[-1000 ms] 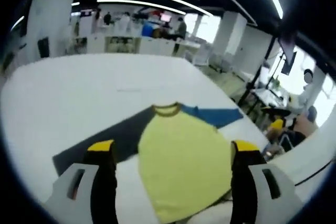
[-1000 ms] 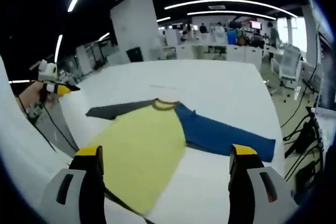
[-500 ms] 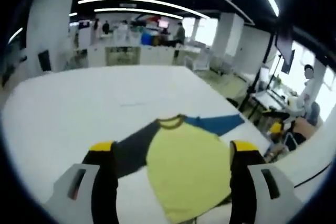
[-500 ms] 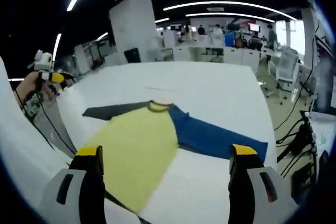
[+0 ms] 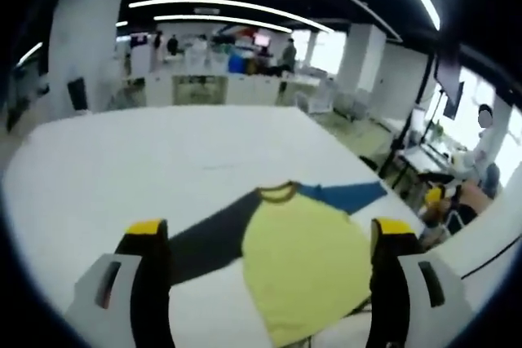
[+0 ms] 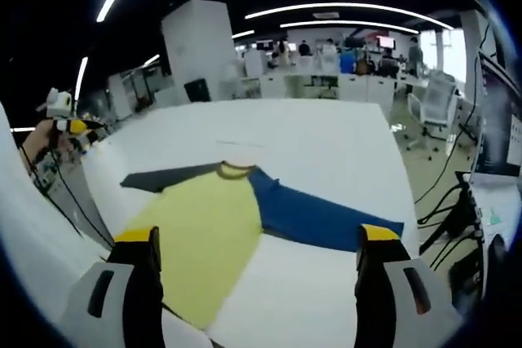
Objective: Fold the garment on the visible template until the final outline fits inside the template.
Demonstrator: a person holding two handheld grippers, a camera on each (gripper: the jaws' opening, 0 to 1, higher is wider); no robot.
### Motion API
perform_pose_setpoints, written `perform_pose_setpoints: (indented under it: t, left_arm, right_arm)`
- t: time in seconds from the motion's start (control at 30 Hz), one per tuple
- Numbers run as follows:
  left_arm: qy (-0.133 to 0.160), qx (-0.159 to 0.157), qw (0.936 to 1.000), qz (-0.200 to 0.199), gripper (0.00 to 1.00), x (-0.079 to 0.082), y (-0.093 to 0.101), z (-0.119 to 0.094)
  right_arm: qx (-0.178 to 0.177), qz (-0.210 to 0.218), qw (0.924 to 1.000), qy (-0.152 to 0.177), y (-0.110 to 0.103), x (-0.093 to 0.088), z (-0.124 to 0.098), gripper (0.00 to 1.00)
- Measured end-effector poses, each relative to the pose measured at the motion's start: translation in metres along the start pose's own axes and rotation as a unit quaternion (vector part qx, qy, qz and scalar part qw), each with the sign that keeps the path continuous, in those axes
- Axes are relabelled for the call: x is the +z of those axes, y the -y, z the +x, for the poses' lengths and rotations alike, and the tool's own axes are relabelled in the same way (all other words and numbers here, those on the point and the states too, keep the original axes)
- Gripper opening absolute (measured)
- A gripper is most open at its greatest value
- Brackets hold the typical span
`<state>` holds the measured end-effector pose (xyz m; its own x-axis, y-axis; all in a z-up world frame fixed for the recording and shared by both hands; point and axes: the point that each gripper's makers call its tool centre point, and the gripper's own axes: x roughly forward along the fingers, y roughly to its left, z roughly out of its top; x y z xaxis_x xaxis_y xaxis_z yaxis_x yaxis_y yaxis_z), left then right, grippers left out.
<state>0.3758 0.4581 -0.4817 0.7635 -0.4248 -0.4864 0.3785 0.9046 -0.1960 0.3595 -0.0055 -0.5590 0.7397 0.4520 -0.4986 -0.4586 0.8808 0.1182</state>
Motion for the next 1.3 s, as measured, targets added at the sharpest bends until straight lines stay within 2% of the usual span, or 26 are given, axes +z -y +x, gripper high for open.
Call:
perform_pose_setpoints:
  t: [0.17,0.3,0.5,0.57,0.8,0.97,1.3]
  left_arm:
    - [-0.001,0.0,0.9998,0.019,0.99,0.01,-0.006,-0.006]
    - [0.002,-0.004,0.9998,0.018,0.99,0.012,-0.009,-0.006]
    - [-0.019,-0.009,0.9996,0.017,0.99,-0.002,-0.003,0.003]
    - [-0.026,-0.016,0.9995,0.011,0.99,-0.007,0.002,0.006]
    - [-0.032,-0.022,0.9992,0.002,0.99,-0.015,0.008,0.011]
    - [-0.03,-0.022,0.9993,-0.002,0.99,-0.015,0.01,0.014]
    - [-0.025,-0.013,0.9996,0.0,0.99,-0.013,0.013,0.02]
  right_arm:
    - [-0.006,0.006,1.0,-0.001,0.004,-0.002,0.001,1.0]
    - [-0.009,0.01,0.9999,-0.001,0.005,-0.004,0.001,1.0]
    - [-0.015,0.009,0.9998,-0.006,0.007,-0.009,0.003,0.99]
    - [-0.019,0.01,0.9997,-0.006,0.009,-0.01,0.003,0.95]
    - [-0.03,0.027,0.9992,-0.004,0.024,-0.009,0.005,0.92]
    - [-0.033,0.031,0.999,-0.001,0.033,-0.007,0.009,0.91]
    - [-0.037,0.077,0.9963,0.008,0.072,-0.013,0.027,0.87]
